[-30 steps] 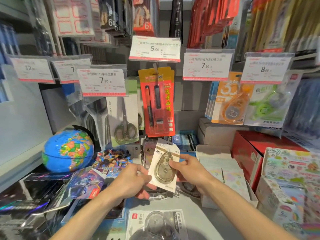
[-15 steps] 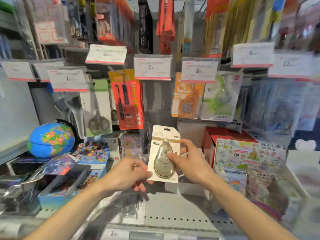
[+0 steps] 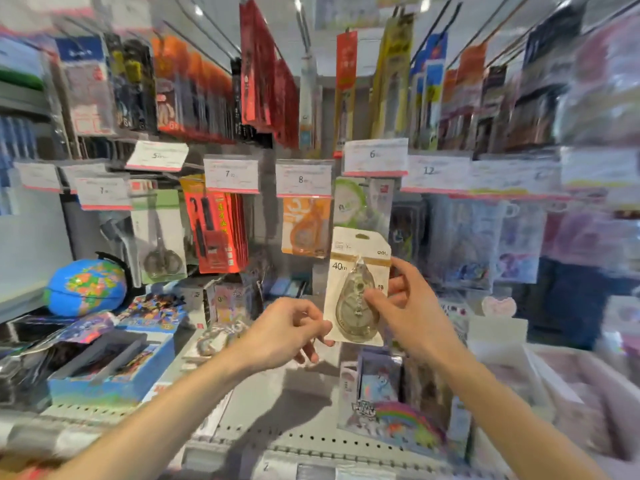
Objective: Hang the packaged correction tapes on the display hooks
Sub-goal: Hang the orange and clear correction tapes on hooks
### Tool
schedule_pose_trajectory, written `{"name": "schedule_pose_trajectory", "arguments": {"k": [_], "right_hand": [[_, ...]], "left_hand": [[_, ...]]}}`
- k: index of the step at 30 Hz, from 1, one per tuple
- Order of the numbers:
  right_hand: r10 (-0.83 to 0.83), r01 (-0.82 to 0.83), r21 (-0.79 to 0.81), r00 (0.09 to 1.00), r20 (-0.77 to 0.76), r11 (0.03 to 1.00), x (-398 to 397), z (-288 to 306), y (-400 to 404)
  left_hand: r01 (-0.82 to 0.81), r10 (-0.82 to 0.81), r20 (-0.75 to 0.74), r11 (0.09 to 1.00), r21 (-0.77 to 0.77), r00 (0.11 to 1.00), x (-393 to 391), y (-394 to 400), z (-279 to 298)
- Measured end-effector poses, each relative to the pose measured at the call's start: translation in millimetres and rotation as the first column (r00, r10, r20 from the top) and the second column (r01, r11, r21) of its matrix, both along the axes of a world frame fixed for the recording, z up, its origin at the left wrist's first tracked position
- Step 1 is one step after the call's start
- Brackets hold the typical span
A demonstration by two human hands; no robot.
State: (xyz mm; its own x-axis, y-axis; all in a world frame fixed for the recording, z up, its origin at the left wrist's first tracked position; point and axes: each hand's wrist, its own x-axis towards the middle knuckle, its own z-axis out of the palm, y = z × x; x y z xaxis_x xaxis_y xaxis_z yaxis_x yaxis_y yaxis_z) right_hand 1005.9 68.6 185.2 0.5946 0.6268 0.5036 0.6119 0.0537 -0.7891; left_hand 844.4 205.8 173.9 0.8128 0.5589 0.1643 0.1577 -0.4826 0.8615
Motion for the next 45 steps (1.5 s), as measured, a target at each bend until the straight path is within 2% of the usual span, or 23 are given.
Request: {"name": "schedule_pose_trajectory", "arguments": {"k": [5,14,23,26,28,30,34,37,41,45], "right_hand": [[-0.105,0.106,0.072,0.994,-0.026,0.992,15.8,-1.3,-16.2],[-0.116,0.116,-0.007,0.993,0.013,0.993,25.8,8.8,-21.0],[-0.146,0.151,-0.045,0.985,0.09,0.988,23.8,12.7,-7.2],[-0.169,0.175,-0.045,0.98,0.105,0.984,24.7,12.8,-4.9],[-0.216,0.223,-0.04,0.967,0.133,0.974,27.0,13.5,-4.2],[-0.262,0.271,-0.037,0.951,0.163,0.962,30.1,14.1,-4.2],[-0.312,0.326,-0.012,0.914,0.26,0.945,31.4,13.0,-5.0],[-0.317,0.334,-0.002,0.897,0.308,0.942,28.9,11.2,-5.5],[-0.317,0.339,0.003,0.875,0.365,0.941,26.6,9.6,-6.2],[-0.314,0.332,0.027,0.858,0.406,0.943,25.5,10.1,-8.4]], "left_hand": [[0.052,-0.054,0.078,0.998,0.035,0.996,32.7,-11.1,0.9],[0.118,-0.132,0.116,0.986,0.12,0.984,56.4,-12.0,13.8],[0.086,-0.118,0.142,0.973,0.216,0.983,58.1,-5.4,17.8],[0.046,-0.092,0.14,0.953,0.298,0.986,57.6,-5.1,18.3],[-0.059,-0.024,0.159,0.866,0.497,0.987,54.7,-2.3,23.8],[-0.211,0.046,0.249,0.694,0.689,0.967,50.6,4.8,39.2],[-0.407,-0.007,0.448,0.408,0.817,0.894,47.0,22.9,90.2],[-0.441,-0.035,0.459,0.222,0.87,0.888,49.9,31.0,126.1],[-0.391,-0.054,0.397,0.102,0.915,0.916,53.0,34.9,151.1],[-0.403,-0.134,0.41,0.077,0.912,0.902,49.5,43.5,161.4]]}}
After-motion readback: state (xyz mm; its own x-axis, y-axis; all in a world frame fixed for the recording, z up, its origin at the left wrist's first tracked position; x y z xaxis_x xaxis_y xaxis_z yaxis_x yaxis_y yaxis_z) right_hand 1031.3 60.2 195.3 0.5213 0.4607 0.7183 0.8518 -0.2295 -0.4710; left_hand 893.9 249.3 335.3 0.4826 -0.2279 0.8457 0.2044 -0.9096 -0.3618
